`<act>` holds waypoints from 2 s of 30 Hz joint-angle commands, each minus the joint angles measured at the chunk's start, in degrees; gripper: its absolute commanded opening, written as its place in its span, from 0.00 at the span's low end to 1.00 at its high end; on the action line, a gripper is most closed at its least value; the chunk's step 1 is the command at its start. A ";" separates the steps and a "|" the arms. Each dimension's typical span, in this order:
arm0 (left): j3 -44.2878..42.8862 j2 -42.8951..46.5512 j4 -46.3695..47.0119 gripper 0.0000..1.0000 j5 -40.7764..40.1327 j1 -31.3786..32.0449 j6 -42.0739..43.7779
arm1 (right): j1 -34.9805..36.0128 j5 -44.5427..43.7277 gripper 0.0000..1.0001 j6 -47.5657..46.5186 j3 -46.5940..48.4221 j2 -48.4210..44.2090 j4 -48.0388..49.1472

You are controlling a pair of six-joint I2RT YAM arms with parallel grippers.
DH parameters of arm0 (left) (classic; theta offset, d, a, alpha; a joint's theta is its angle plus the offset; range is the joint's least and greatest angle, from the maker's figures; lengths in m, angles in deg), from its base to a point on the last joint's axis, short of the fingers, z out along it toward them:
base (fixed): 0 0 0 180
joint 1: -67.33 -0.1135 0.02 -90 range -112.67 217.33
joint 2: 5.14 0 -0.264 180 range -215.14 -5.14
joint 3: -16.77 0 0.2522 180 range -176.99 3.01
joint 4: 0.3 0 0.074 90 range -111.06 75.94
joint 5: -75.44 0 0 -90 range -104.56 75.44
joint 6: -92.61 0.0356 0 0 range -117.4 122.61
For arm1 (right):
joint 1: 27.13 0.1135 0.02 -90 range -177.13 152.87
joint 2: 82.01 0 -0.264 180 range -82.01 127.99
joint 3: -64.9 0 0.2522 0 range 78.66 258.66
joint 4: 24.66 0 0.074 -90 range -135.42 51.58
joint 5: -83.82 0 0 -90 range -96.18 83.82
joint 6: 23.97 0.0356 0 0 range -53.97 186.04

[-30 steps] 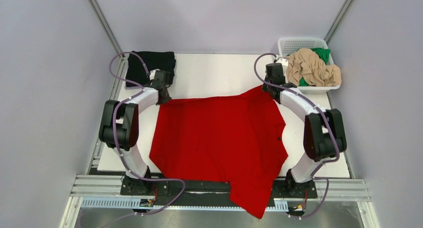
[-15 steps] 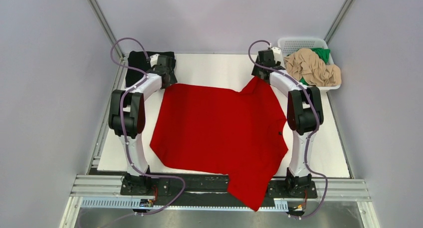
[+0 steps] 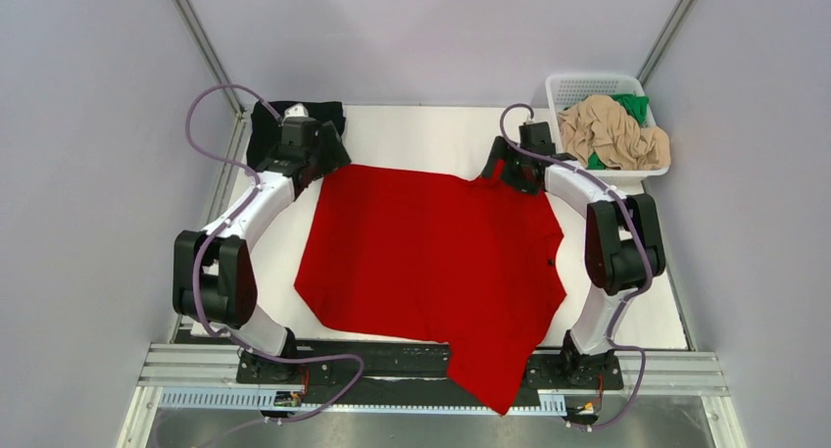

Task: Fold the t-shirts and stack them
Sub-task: Flatten out the tshirt

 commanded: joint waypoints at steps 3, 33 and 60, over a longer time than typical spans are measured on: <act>7.89 -1.85 5.79 1.00 19.51 2.57 -0.41 | 1.18 9.18 1.00 2.11 -0.28 1.85 4.17; 13.14 -5.04 3.50 1.00 9.10 2.83 -0.25 | 2.90 13.79 1.00 3.83 31.29 28.52 14.31; 3.48 -8.68 0.02 1.00 12.62 2.83 2.11 | 1.06 -7.40 1.00 1.06 -12.31 -10.56 -0.44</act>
